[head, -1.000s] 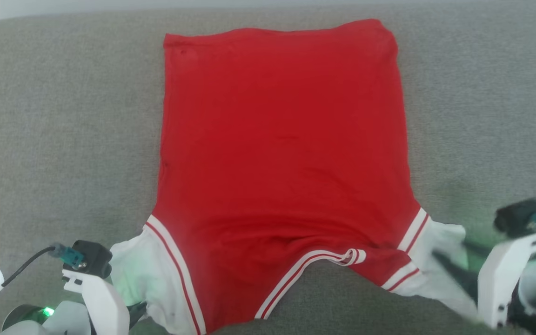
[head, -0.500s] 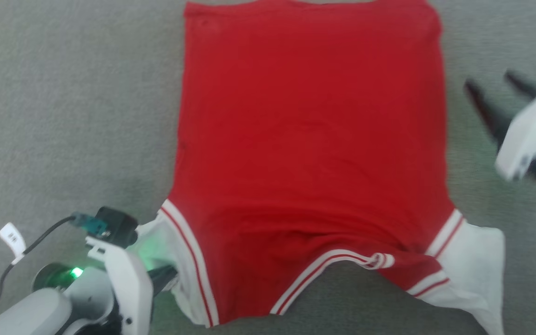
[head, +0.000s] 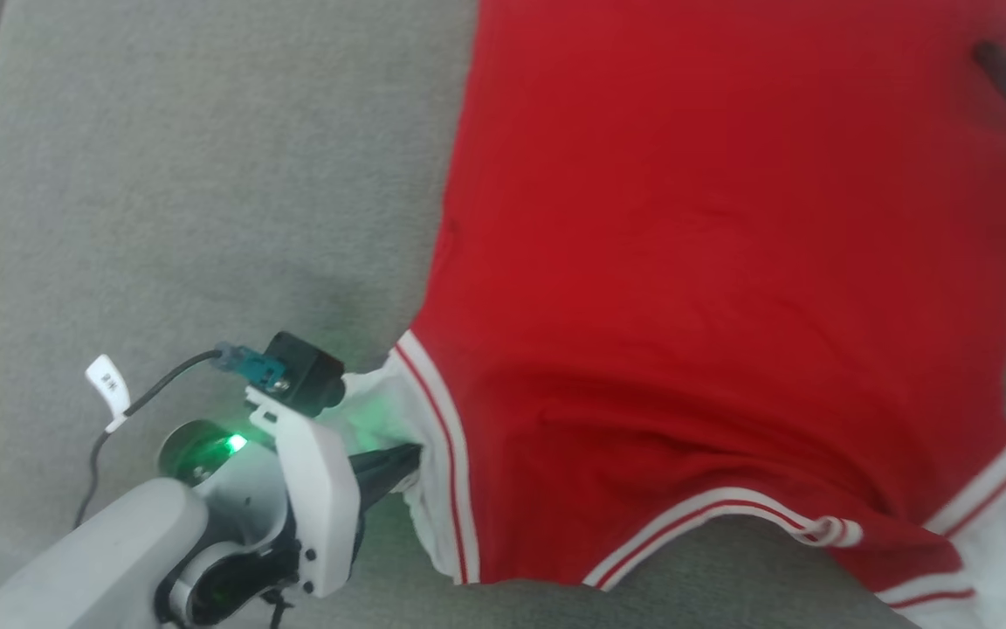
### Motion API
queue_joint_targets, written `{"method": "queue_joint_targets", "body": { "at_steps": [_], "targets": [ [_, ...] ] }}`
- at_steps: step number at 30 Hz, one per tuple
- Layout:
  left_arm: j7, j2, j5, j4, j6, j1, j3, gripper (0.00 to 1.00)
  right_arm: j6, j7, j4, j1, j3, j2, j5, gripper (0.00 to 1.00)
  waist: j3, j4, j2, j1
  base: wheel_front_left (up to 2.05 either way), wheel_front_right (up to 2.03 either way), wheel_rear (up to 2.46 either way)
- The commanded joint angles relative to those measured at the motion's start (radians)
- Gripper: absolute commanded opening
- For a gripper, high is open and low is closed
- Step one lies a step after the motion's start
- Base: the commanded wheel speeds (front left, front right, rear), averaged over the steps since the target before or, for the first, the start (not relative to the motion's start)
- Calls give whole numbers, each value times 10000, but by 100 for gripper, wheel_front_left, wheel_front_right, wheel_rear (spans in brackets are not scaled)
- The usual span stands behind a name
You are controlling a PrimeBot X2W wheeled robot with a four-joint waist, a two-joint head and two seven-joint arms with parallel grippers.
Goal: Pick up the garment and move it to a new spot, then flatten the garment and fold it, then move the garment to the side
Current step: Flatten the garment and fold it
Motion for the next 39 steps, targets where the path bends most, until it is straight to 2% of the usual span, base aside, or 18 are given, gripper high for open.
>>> {"method": "queue_joint_targets", "body": {
  "at_steps": [1,9,10,11,17,22,26,29,37,39],
  "targets": [
    [13,-107,282,580,115,-35,-156,0,0,180,308,-208,-23,-75,-176,100,273,320,0,-1,0,0,0],
    [-109,-533,214,1355,-242,-235,-265,0,0,2070,2871,-408,-131,410,-738,100,427,631,0,-1,0,0,0],
    [-123,-548,188,1423,-243,-231,-255,0,0,2231,2956,-411,-30,451,-774,45,425,624,0,-1,0,0,0],
    [-139,-550,185,1485,-267,-236,-248,0,2,2318,2997,-425,30,436,-796,0,419,609,0,-1,0,0,0],
    [-214,-453,111,1727,-288,-234,-104,0,-1,2182,2644,-537,244,297,-541,0,190,282,0,-1,0,0,0],
    [-211,-216,166,1691,-148,-197,-21,0,0,2125,1691,-183,871,364,191,0,-231,-220,0,-1,0,0,0],
    [-206,104,163,1494,17,-99,98,0,0,2115,396,536,1548,52,1011,0,-575,-710,0,-1,0,0,0],
    [-169,421,81,1202,159,20,234,0,-1,2301,-1119,1622,2029,-337,1838,0,-878,-1200,0,-1,0,0,0],
    [-60,967,-67,567,438,389,364,0,-1,2922,-4277,4304,1860,-784,2811,0,-1329,-2083,0,-1,0,0,0],
    [-54,1024,-96,485,479,409,377,0,-1,2997,-4645,4673,1779,-773,2862,0,-1367,-2177,0,-1,0,0,0]
  ]
}}
